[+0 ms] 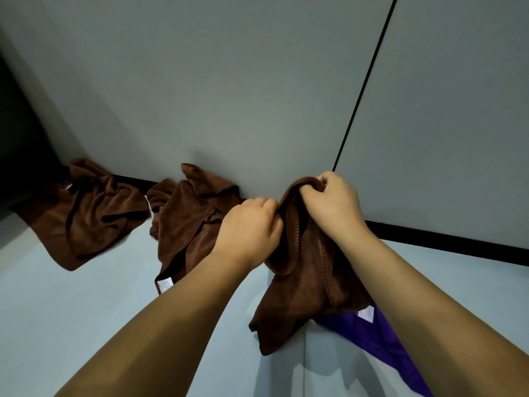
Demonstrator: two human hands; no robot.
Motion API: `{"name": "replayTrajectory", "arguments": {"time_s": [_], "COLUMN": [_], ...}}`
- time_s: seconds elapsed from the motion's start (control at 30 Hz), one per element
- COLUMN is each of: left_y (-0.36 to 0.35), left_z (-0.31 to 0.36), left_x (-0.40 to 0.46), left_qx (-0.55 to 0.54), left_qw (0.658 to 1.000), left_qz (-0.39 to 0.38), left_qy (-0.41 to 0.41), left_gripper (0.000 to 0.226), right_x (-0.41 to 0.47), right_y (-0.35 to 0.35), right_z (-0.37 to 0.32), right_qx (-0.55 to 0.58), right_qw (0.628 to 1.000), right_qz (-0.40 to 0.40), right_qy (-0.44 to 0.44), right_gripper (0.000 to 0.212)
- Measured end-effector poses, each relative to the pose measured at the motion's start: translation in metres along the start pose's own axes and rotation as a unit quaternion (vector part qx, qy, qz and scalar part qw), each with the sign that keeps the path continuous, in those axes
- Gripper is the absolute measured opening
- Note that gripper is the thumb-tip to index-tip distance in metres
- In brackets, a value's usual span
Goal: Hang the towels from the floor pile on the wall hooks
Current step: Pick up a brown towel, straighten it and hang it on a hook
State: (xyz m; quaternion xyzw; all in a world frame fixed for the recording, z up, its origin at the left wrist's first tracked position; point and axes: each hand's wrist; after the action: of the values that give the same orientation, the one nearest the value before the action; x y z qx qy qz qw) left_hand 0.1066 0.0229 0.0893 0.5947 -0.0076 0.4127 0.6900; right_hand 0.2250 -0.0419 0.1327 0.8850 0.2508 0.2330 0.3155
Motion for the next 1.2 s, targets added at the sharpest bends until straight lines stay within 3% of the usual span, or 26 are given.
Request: {"name": "replayTrajectory", "arguments": {"time_s": [0.17,0.27,0.5,0.9,1.0,1.2], "left_y": [0.002,0.001,-0.002,-0.001,0.001,0.001], "left_z": [-0.004,-0.004,-0.008,-0.019,-0.024,-0.023], "left_x": [0.003,0.003,0.003,0.001,0.0,0.001], "left_qx": [-0.137,-0.176,-0.09,-0.015,0.018,0.036], "left_qw": [0.975,0.961,0.984,0.993,0.994,0.996], "left_qz": [0.047,0.067,0.043,0.03,0.016,-0.003], "left_qy": [0.171,0.204,0.149,0.116,0.107,0.078], "left_gripper": [0.018,0.018,0.033,0.033,0.031,0.022], "right_x": [-0.009,-0.015,-0.016,-0.015,-0.012,0.001], "right_y": [-0.003,-0.006,-0.015,-0.023,-0.025,-0.035], "right_z": [0.006,0.009,0.009,0.014,0.017,0.017], "right_qx": [-0.027,-0.06,-0.04,-0.03,-0.033,0.074], "right_qw": [0.998,0.994,0.992,0.981,0.987,0.995], "right_qz": [-0.052,-0.073,-0.105,-0.169,-0.128,-0.059], "right_qy": [0.025,0.047,0.05,0.088,0.094,-0.022], "right_gripper": [0.027,0.031,0.036,0.04,0.032,0.028]}}
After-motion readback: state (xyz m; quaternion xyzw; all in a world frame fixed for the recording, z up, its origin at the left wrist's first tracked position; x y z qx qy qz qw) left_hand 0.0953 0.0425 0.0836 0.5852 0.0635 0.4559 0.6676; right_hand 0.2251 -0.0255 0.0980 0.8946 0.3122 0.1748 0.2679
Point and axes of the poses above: each hand's wrist, its own x-axis towards the middle knuckle, its own y-axis out of the back of the hand, z = x × y, and after that the axes turned 6 degrees about z, right-handed
